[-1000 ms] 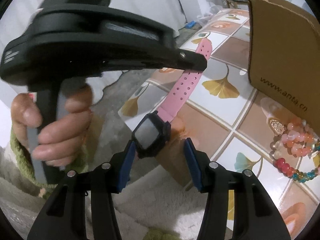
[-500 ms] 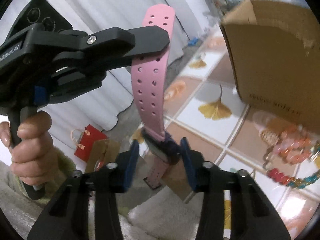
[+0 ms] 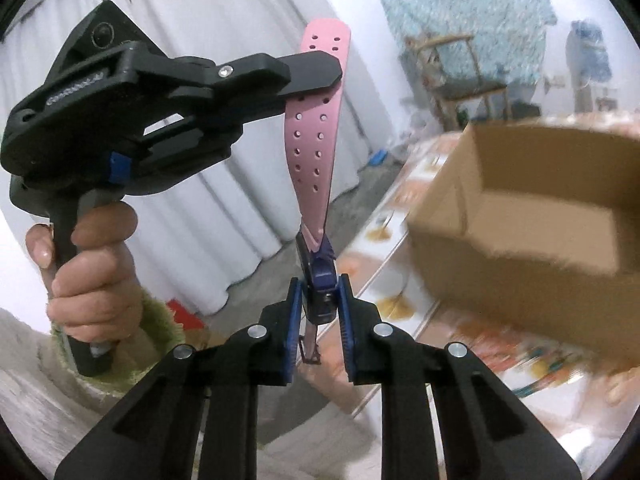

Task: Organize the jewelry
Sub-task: 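Lower the watch into the box and open the right gripper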

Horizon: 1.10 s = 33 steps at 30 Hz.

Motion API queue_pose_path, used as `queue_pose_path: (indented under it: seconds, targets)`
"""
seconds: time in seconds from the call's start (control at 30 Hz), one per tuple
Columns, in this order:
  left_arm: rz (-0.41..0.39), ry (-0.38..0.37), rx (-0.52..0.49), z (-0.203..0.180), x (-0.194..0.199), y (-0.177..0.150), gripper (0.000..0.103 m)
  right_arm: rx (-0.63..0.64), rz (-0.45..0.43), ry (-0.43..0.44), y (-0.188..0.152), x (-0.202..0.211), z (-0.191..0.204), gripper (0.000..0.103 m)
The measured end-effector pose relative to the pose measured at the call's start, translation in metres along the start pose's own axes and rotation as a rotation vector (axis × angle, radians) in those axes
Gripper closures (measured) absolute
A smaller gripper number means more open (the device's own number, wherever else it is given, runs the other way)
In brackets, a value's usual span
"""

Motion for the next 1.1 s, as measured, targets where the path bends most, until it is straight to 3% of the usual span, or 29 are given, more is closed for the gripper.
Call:
queue_pose_path:
  seconds: [0.17, 0.27, 0.37, 0.47, 0.6, 0.77, 0.87, 0.93, 1.1]
  targets:
    - [-0.057, -0.013, -0.078, -0.023, -0.019, 0.051, 0.1, 0.089, -0.066, -0.142, 0.042, 0.029, -0.026, 0.086]
    - [-0.087, 0.003, -0.112, -0.028, -0.038, 0.074, 0.1, 0.154, -0.055, -0.26, 0.062, 0.035, -0.051, 0.086]
    - [-0.084, 0.064, -0.134, -0.02, -0.067, 0.084, 0.1, 0.226, 0.032, -0.361, 0.072, 0.022, -0.082, 0.086]
    - [-0.027, 0.148, -0.12, 0.004, -0.107, 0.081, 0.1, 0.266, 0.17, -0.415, 0.069, 0.003, -0.113, 0.086]
    - [0.079, 0.3, -0.105, 0.047, -0.155, 0.068, 0.1, 0.308, 0.391, -0.384, 0.063, -0.035, -0.146, 0.086]
    - [0.179, 0.441, -0.089, 0.09, -0.187, 0.052, 0.099, 0.345, 0.626, -0.264, 0.055, -0.085, -0.169, 0.087]
    - [0.213, 0.5, -0.046, 0.116, -0.192, 0.048, 0.09, 0.321, 0.669, -0.185, 0.063, -0.103, -0.174, 0.087]
    - [0.214, 0.522, -0.014, 0.129, -0.19, 0.048, 0.07, 0.321, 0.667, -0.19, 0.068, -0.109, -0.179, 0.086]
    - [0.153, 0.502, 0.014, 0.134, -0.172, 0.053, 0.053, 0.22, 0.627, -0.217, 0.082, -0.117, -0.206, 0.086]
Point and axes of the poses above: each gripper's, at about its wrist camera, not at the fingertips, and x roughly against the way its jaws point, z to its left, y to its top, the point moved 7 cm from there along -x, roughly the way its jaws point, and after that the axes turned 4 degrees about y, right-handed, at the moved point
